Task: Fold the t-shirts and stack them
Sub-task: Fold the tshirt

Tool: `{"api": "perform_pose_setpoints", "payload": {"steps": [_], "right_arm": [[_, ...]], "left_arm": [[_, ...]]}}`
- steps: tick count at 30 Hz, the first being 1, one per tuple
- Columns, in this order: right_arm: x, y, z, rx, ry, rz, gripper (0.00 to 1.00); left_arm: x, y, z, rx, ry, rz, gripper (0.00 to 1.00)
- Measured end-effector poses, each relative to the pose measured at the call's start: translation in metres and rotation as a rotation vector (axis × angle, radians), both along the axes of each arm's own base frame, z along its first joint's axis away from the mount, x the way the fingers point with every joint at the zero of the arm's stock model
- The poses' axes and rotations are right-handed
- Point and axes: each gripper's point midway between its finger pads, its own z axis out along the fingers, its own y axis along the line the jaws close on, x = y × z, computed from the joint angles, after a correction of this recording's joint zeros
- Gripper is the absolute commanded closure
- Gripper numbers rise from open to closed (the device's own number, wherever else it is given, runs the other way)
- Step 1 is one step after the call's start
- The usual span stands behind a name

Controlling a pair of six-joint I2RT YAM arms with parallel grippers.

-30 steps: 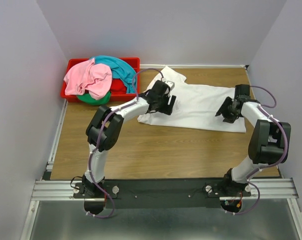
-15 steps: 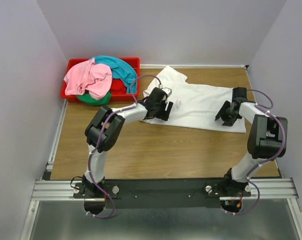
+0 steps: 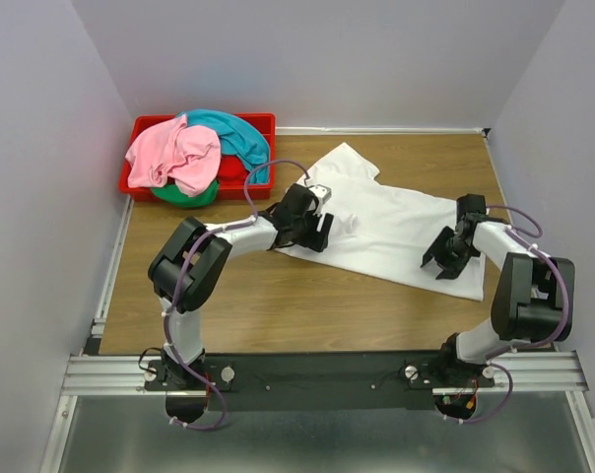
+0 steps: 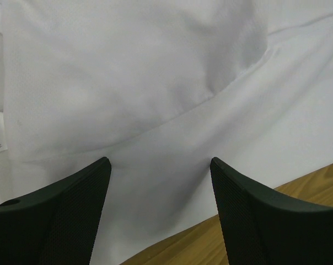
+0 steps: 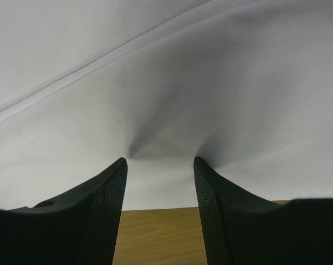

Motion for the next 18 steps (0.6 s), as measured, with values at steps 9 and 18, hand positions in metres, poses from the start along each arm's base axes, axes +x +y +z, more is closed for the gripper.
{"api": "perform_pose_setpoints", "payload": {"steps": [9, 18], "right_arm": [[-0.046, 0.011, 0.003, 0.044, 0.142, -0.027, 0.39], [-0.057, 0.014, 0.018, 0.057, 0.151, -0.045, 0.39]], "left_arm": [[-0.036, 0.007, 0.001, -0.038, 0.056, -0.055, 0.19], [-0.068, 0.015, 0.003, -0.058, 0.123, -0.079, 0.19]]}}
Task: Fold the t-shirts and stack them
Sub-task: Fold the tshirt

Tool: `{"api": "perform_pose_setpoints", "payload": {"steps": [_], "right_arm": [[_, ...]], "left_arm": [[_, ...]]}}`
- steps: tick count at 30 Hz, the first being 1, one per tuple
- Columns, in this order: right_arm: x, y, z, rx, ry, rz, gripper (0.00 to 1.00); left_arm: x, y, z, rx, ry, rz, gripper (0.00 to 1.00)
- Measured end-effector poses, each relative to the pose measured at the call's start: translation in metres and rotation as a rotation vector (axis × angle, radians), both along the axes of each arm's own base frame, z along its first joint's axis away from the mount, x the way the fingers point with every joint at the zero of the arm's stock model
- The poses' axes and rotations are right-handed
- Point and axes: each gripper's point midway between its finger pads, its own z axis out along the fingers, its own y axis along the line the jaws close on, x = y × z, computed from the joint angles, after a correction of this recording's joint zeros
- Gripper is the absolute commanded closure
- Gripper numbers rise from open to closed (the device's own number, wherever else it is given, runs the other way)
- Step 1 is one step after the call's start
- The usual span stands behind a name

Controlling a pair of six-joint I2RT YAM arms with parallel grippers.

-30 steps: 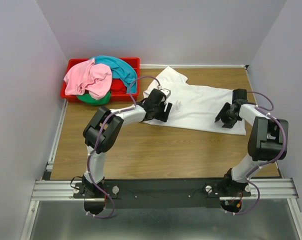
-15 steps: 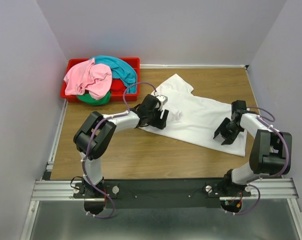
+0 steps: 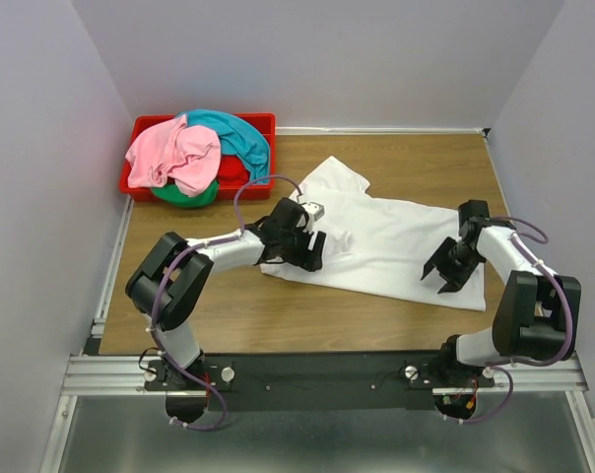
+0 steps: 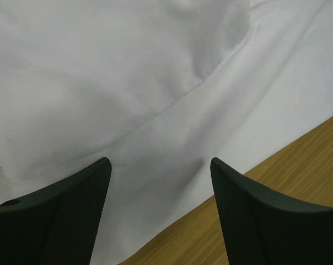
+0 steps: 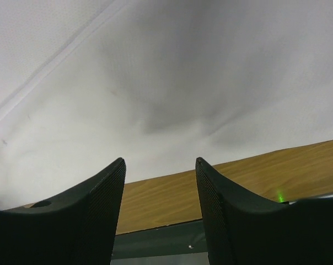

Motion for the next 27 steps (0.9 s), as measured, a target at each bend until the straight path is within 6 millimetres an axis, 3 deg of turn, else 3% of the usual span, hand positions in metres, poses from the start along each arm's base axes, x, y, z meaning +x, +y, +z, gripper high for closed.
{"api": "perform_pose_setpoints", "payload": {"steps": [4, 7, 11, 14, 18, 20, 24, 27], "right_arm": [[0.009, -0.001, 0.011, -0.003, -0.024, -0.004, 0.34], [0.029, -0.006, 0.027, -0.016, -0.078, -0.007, 0.34], [0.066, -0.032, 0.052, -0.056, -0.162, -0.041, 0.34], [0.099, -0.065, 0.066, -0.096, -0.215, -0.083, 0.34], [0.135, -0.106, 0.076, -0.172, -0.267, -0.113, 0.36], [0.154, -0.119, 0.079, -0.206, -0.295, -0.113, 0.39], [0.184, -0.136, 0.075, -0.251, -0.326, -0.108, 0.41], [0.201, -0.146, 0.064, -0.270, -0.334, -0.112, 0.42]], "left_arm": [[-0.007, 0.004, 0.003, 0.029, 0.041, 0.002, 0.18], [-0.002, 0.003, 0.012, 0.056, 0.060, 0.003, 0.18], [0.035, -0.019, 0.043, 0.032, 0.017, 0.010, 0.17], [0.075, -0.041, 0.078, -0.015, -0.054, 0.023, 0.17], [0.130, -0.066, 0.124, -0.079, -0.159, 0.054, 0.17], [0.148, -0.072, 0.135, -0.088, -0.188, 0.069, 0.17], [0.192, -0.080, 0.139, -0.085, -0.237, 0.121, 0.17], [0.217, -0.073, 0.123, -0.053, -0.237, 0.175, 0.17]]}}
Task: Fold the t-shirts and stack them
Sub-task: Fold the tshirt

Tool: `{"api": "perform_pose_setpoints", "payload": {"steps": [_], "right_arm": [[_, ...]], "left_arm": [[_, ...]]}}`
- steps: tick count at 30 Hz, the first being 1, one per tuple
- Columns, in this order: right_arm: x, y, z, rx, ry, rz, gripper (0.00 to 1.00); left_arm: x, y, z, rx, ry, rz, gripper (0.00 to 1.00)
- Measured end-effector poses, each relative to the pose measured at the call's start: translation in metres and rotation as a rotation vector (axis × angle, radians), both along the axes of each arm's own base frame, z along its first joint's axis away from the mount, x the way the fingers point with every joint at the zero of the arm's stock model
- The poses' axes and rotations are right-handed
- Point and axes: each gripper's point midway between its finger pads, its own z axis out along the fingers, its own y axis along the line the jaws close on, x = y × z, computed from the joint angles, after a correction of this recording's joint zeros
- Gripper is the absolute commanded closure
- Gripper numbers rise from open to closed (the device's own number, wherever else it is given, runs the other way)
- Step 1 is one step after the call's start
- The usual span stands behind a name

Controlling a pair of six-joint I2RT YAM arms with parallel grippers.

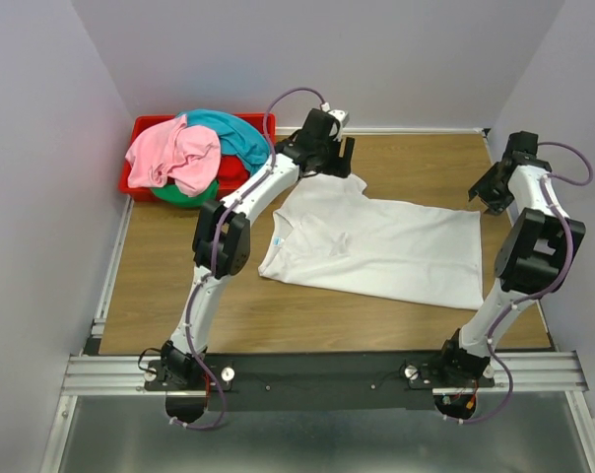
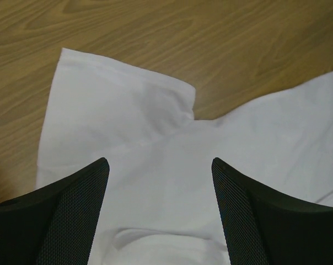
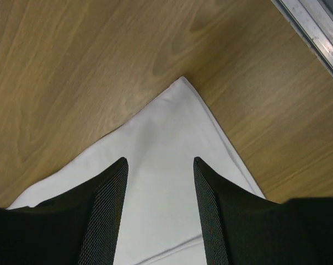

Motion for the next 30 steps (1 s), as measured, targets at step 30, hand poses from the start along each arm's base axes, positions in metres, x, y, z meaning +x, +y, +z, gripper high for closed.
{"api": "perform_pose_setpoints", "payload": {"steps": [30], "right_arm": [[-0.009, 0.036, -0.026, 0.061, -0.043, 0.096, 0.44]], "left_arm": [[-0.012, 0.089, -0.117, 0.211, 0.115, 0.182, 0.18]]}}
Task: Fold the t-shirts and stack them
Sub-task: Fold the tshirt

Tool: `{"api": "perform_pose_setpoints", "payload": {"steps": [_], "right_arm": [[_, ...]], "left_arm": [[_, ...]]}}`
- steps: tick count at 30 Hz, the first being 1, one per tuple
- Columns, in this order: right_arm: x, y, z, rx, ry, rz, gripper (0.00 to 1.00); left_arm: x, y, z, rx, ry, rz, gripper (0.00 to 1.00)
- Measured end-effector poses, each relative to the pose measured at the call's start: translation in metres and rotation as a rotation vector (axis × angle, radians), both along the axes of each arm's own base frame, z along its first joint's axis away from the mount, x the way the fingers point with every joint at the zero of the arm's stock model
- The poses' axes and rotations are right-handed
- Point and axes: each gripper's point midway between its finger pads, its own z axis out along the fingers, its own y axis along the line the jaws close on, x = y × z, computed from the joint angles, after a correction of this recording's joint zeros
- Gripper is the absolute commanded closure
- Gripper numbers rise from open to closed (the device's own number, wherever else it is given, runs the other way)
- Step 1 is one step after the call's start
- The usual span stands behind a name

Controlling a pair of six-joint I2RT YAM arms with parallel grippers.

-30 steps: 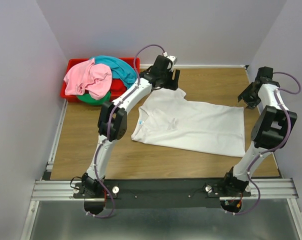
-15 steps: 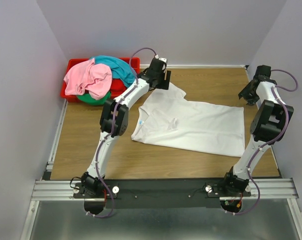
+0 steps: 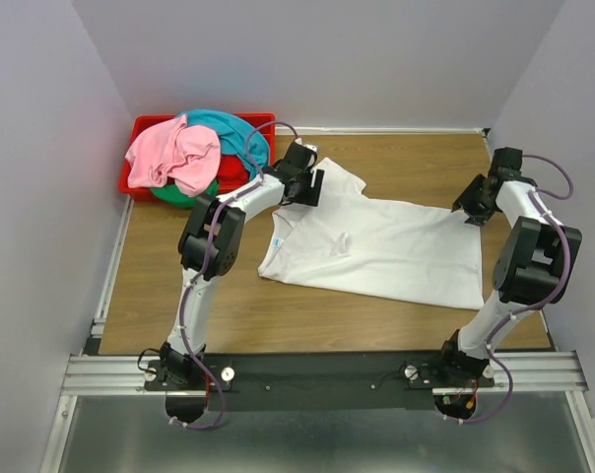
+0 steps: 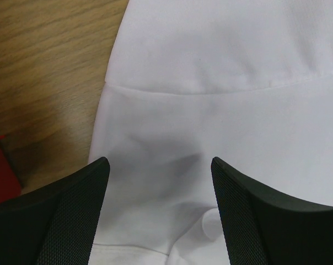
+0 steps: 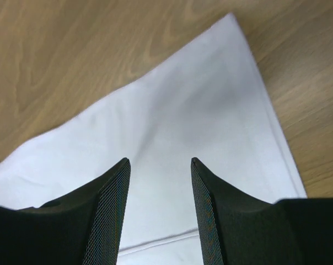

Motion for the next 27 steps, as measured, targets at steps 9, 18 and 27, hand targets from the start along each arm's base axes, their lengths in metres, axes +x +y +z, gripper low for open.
{"api": "perform_pose_setpoints", "payload": {"steps": [9, 18, 27], "right_arm": [[-0.040, 0.025, -0.042, 0.070, 0.104, 0.031, 0.44], [-0.061, 0.031, -0.054, 0.079, 0.113, 0.023, 0.44], [-0.097, 0.043, -0.054, 0.105, 0.138, -0.018, 0.44]], "left_arm": [[-0.010, 0.002, -0.007, -0.028, -0.013, 0.002, 0.19], [-0.029, 0.009, -0.009, -0.039, -0.030, -0.004, 0.19], [-0.065, 0.013, -0.011, -0.041, -0.025, -0.027, 0.19]]}}
